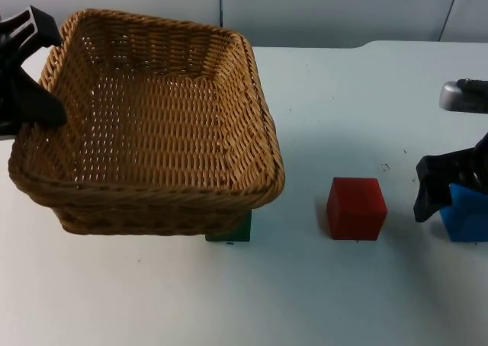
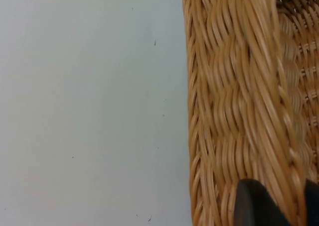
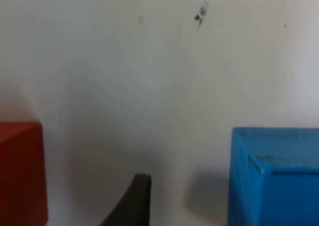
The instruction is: Pick up the basket with the left hand and place the blue cube into the basket with the right hand.
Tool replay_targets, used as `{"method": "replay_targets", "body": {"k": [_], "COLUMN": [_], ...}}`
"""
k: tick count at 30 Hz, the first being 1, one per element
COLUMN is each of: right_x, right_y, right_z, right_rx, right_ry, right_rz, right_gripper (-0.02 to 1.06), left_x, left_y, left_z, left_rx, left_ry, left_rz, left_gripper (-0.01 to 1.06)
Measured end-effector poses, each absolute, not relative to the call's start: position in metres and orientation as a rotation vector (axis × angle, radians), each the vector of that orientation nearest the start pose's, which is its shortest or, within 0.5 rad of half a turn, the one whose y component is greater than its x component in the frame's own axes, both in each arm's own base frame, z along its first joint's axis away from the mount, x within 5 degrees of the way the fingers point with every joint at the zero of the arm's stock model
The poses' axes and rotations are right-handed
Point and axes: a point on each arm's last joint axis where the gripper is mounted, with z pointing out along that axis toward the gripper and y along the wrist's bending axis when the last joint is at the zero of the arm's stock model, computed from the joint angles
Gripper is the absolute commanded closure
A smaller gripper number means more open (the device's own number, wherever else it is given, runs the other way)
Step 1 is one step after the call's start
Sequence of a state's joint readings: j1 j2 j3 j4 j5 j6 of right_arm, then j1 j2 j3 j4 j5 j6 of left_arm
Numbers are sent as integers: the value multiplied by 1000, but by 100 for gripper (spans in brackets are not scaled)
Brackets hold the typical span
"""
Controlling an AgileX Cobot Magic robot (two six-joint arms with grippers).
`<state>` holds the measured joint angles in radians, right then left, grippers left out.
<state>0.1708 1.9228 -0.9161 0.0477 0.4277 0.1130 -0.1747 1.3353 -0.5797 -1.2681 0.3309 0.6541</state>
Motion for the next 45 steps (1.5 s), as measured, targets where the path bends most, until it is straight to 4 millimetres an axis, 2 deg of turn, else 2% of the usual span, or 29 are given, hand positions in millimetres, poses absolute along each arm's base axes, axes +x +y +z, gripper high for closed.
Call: {"method": "replay_targets", "body": {"k": [6,10,11,14,15,16,19,23,27,29,31,32,33,36,37,38,39,40,43,44,45], "right_x": [321,323,323,323,323,323,324,323,321,322,324,324,323,318,318,316,311,311,302,302,301], "right_y": [57,57,57,56,56,56,55,55,54,54,54,54,54,55,55,56,61,61,82,82,90], "right_z": [100,99,98,97,97,97,97,98,108,124,151,151,175,226,226,243,269,269,311,311,321], "right_rx": [-16,4,11,29,29,34,23,7,7,8,8,8,9,4,4,-14,-40,-40,-139,-139,-172], "right_ry": [2888,2876,2877,2877,2877,2875,2868,2871,2872,2854,2794,2794,2733,2601,2601,2561,2491,2491,2374,2374,2344], "right_rz": [82,82,83,79,79,76,63,50,48,51,62,62,75,125,125,146,192,192,286,286,313], "right_gripper": [11,32,32,56,70,70,102,105,105,105,105,105,105,105,105,105,105,105,105,105,105], "left_x": [235,235,235,235,235,235,235,235,235,235,235,235,235,235,235,235,235,235,235,235,235], "left_y": [-71,-71,-71,-71,-71,-71,-71,-71,-71,-71,-71,-71,-71,-71,-71,-71,-71,-71,-72,-72,-72], "left_z": [208,208,208,208,208,208,208,208,208,208,208,208,208,208,208,208,208,208,208,208,208], "left_rx": [-345,-344,-344,-344,-344,-342,-342,-341,-341,-341,-336,-336,-336,-336,-336,-336,-335,-335,-339,-339,-342], "left_ry": [2395,2396,2396,2396,2396,2398,2398,2399,2399,2399,2399,2399,2399,2399,2399,2399,2400,2400,2398,2398,2398], "left_rz": [-745,-748,-748,-748,-748,-750,-751,-752,-752,-752,-751,-751,-751,-751,-751,-751,-753,-753,-756,-756,-757], "left_gripper": [105,105,105,105,105,105,105,105,105,105,105,105,105,105,105,105,105,105,105,105,105]}}
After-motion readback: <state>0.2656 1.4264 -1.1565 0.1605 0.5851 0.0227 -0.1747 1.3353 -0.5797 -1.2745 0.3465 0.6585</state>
